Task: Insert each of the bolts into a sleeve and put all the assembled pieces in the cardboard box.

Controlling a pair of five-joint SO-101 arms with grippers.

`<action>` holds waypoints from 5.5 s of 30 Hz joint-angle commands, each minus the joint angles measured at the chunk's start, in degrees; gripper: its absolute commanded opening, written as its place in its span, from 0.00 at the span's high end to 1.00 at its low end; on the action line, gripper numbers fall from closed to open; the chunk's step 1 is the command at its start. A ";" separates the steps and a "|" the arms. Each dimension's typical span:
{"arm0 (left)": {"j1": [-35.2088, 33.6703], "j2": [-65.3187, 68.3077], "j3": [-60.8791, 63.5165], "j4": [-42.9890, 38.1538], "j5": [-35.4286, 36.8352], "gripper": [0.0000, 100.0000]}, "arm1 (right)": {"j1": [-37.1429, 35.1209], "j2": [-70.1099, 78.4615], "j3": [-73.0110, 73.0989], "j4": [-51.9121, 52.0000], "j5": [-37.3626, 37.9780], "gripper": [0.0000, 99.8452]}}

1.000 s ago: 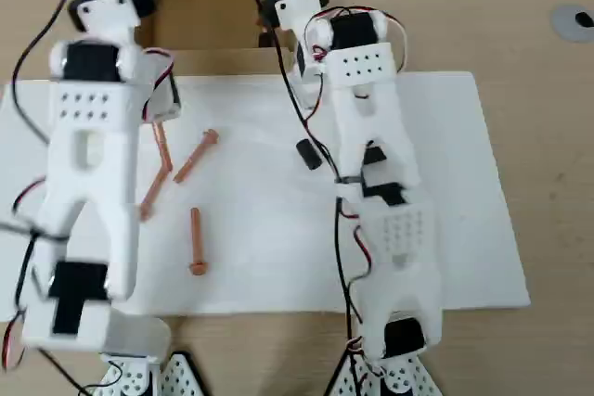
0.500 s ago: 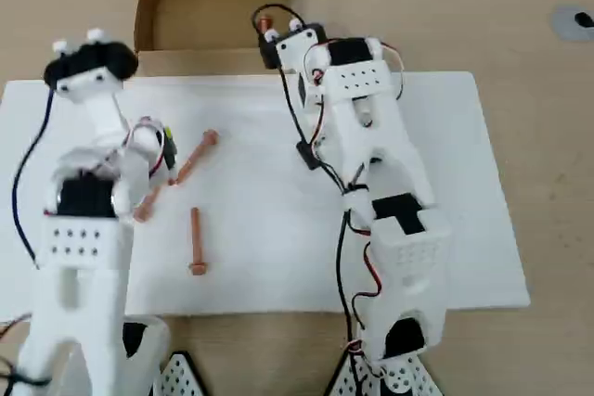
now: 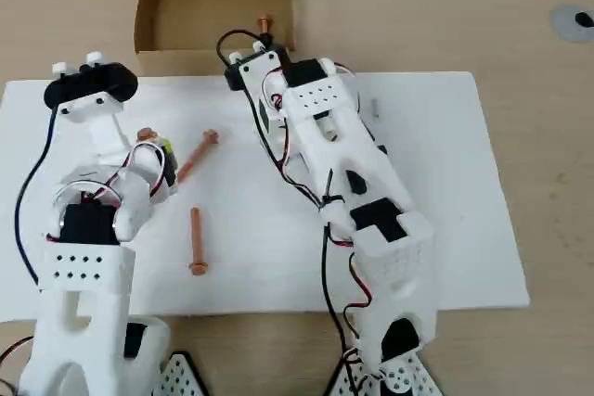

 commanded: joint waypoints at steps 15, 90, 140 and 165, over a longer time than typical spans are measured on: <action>-0.53 -1.71 -0.44 -1.41 0.18 0.99 | 3.12 1.01 1.01 -0.70 2.99 0.91; 14.59 -30.90 -3.08 -13.27 4.84 1.00 | -10.24 -126.73 92.26 -45.71 -0.79 0.99; 21.01 -30.46 -5.01 -2.90 -0.53 0.99 | -22.20 -127.25 100.18 -56.26 -1.14 0.99; 28.92 -30.55 -10.02 7.47 2.20 0.98 | -22.02 -127.25 100.35 -56.18 -1.14 0.99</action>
